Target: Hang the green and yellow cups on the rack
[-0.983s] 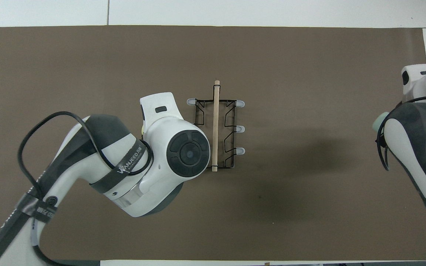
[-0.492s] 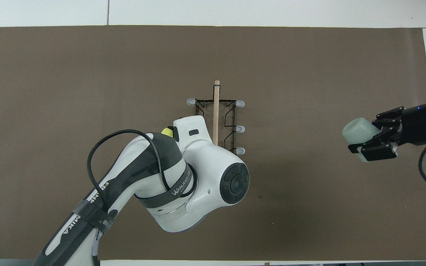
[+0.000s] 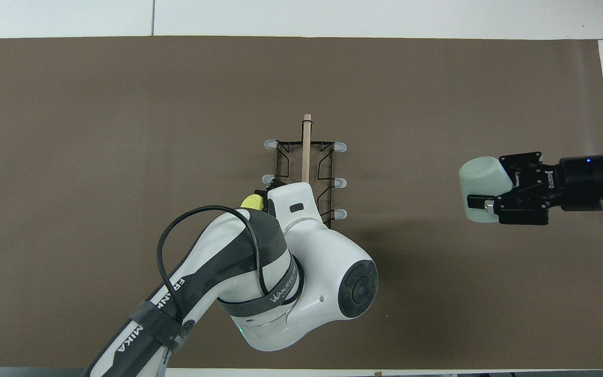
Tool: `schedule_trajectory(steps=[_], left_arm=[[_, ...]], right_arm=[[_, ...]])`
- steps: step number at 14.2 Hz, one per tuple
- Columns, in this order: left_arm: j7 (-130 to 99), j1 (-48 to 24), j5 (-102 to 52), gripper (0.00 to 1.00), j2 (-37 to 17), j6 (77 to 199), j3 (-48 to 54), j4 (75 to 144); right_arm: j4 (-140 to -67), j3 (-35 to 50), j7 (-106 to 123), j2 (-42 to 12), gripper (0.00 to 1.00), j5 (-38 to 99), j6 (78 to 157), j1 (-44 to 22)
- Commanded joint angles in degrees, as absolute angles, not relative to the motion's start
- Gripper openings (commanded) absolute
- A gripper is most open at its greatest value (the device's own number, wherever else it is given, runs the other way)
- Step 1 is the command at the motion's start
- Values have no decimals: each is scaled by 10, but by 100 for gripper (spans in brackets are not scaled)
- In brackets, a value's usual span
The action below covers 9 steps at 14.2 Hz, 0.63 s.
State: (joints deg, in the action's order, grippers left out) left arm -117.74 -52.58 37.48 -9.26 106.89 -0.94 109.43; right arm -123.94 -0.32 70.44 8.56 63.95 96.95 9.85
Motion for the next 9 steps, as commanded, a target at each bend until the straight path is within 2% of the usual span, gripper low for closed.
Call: schedule_trajectory(steps=[1, 2, 3, 5, 9], left_arm=[[-1186, -534, 367, 60, -86, 1061, -14, 1092], [-1180, -534, 355, 95, -81, 1064, -14, 1092], [-1175, -533, 352, 100, -77, 1066, -14, 1091], [-1156, -527, 342, 100, -65, 1072, -14, 1088], [-984, -491, 267, 100, -32, 1067, -16, 1093]], right_arm=[[-1299, 0, 769, 101, 0, 709, 985, 111], [-1318, 0, 815, 91, 0, 747, 985, 112], [-1340, 0, 852, 85, 0, 798, 987, 110], [-1371, 1, 902, 88, 0, 893, 1000, 73], [-1386, 1, 1010, 91, 0, 1017, 1107, -55]])
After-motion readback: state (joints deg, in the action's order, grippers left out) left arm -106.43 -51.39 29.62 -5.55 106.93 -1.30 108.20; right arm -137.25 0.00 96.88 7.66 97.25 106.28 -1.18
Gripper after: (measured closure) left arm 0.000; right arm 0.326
